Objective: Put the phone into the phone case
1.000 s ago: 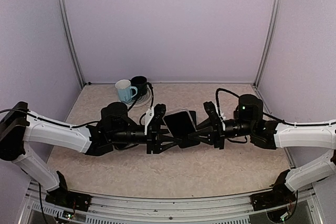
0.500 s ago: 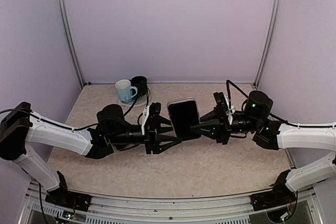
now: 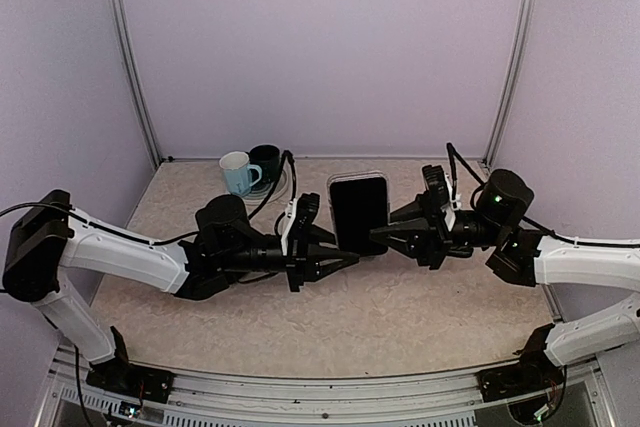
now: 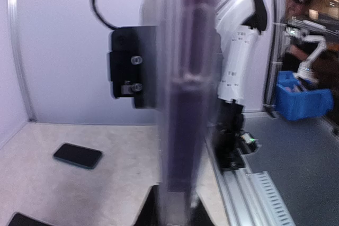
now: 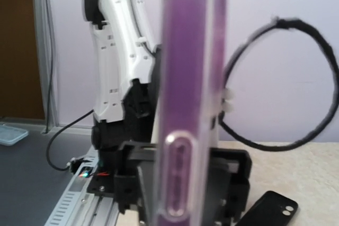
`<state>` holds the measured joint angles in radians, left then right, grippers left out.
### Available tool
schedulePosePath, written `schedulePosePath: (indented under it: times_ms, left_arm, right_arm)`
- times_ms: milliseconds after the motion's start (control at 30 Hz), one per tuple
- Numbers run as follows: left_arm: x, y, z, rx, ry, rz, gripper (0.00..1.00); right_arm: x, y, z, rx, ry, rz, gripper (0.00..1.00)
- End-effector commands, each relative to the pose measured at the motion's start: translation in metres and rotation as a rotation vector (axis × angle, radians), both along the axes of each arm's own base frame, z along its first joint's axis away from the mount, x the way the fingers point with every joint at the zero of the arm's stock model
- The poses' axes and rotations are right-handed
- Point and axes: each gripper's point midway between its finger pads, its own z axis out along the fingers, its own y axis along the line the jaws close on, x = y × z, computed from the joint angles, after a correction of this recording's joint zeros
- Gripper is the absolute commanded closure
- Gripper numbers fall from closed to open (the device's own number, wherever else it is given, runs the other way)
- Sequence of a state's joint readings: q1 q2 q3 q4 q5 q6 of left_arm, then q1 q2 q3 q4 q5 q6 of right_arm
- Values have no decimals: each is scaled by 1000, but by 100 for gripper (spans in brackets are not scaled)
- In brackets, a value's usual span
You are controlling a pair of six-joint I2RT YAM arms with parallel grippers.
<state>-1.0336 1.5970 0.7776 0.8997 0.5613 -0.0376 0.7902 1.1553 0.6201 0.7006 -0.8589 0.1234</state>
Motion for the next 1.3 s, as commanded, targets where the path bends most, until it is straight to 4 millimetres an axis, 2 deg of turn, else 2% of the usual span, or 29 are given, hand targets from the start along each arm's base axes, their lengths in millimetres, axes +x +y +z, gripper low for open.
schedulePosePath:
  times_ms: [0, 267, 300, 333, 367, 433, 567, 600, 700, 900, 933, 967, 1000, 1067, 1200, 1267]
  left_arm:
    - [1, -5, 19, -41, -21, 1, 99]
    - [-3, -4, 20, -41, -15, -5, 100]
    - [-5, -4, 20, -39, -17, -10, 95]
    - [-5, -3, 19, -34, -16, -10, 77]
    - [-4, -3, 18, -26, -12, -4, 63]
    - [0, -2, 14, -2, -13, 20, 58]
    - [-1, 3, 20, -5, -25, 33, 62]
    - [-1, 4, 22, -9, -25, 29, 69]
    - [-1, -1, 25, -9, -17, 23, 100]
    - [0, -8, 14, 24, 13, 3, 99]
    - [-1, -7, 13, 30, 11, 1, 83]
    - [1, -6, 12, 35, 11, 11, 58]
    - [1, -4, 13, 36, 7, 18, 47]
    - [2, 2, 20, 25, -10, 31, 42]
    - [-2, 13, 50, -49, -44, 42, 33]
    - [-6, 14, 64, -89, -44, 22, 32]
  right_arm:
    - [-6, -3, 26, 73, -72, 3, 100]
    - [-3, -3, 13, 46, -51, -20, 100]
    - [-2, -4, 12, 41, -55, -26, 100]
    - [-2, -4, 12, 36, -57, -26, 100]
    - [-2, -4, 11, 30, -61, -29, 100]
    - [-4, -4, 12, 17, -71, -21, 100]
    - [-9, -5, 14, 9, -87, 1, 100]
    - [-9, -5, 14, 8, -87, 2, 100]
    - [-9, -4, 14, 8, -84, 7, 100]
    - [-8, -4, 8, -15, -77, 4, 100]
    - [-8, -4, 7, -20, -79, 2, 100]
    - [-8, -5, 6, -24, -78, -4, 100]
    - [-8, -7, 6, -28, -75, -9, 100]
    - [-9, -8, 4, -31, -105, -20, 100]
    - [-11, -8, 0, -42, -104, -6, 100]
    - [-11, -7, -2, -48, -96, 6, 100]
